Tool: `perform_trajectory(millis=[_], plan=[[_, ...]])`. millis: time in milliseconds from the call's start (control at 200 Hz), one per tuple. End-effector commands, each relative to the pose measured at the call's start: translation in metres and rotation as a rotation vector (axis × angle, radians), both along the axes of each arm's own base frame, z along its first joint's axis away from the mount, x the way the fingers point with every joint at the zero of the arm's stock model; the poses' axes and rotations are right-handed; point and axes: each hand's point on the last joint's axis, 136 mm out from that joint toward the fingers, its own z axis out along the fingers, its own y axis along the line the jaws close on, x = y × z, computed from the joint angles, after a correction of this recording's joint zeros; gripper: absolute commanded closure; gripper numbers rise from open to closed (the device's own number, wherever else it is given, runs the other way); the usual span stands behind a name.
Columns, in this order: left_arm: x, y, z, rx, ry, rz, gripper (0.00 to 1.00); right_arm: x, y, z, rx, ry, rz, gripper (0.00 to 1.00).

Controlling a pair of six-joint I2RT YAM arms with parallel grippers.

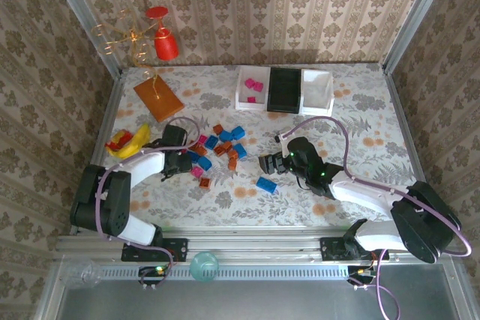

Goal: Sort the legos into containers by color
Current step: Pick up the lego from the middle-left of the table, then place the lego in the container.

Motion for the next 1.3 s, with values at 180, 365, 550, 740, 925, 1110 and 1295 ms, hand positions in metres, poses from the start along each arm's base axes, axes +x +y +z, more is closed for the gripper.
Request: perform_trajectory(millis=[180,365,550,740,925,1110,1295], plan=[[0.050,-0.018,0.023,-0.070,-0.202,-0.057,0.62,0.008,0.003,0.004,-0.014,-0.017,-0.014,0.09],[0.038,-0.018,0.085,-0.031,-0.358,-0.053,0.66,0.007,0.005,0.006,-0.006,-0.016,-0.010,0.09],[0.061,-0.068,0.148,-0.174,-0.550,-0.144,0.67,0.008,0.002,0.007,-0.017,-0.031,-0.021,0.09],[0.110,-0.152,0.170,-0.249,-0.569,-0.318,0.66,0.011,-0.010,0.009,-0.042,-0.056,-0.072,0.09],[0.170,-0.219,0.153,-0.264,-0.525,-0.416,0.66,0.012,-0.019,0.011,-0.063,-0.078,-0.109,0.08],[0.227,-0.252,0.117,-0.198,-0.460,-0.456,0.65,0.012,-0.022,0.012,-0.078,-0.084,-0.117,0.08],[0.265,-0.255,0.112,-0.126,-0.439,-0.458,0.55,0.013,-0.026,0.014,-0.095,-0.094,-0.125,0.08]])
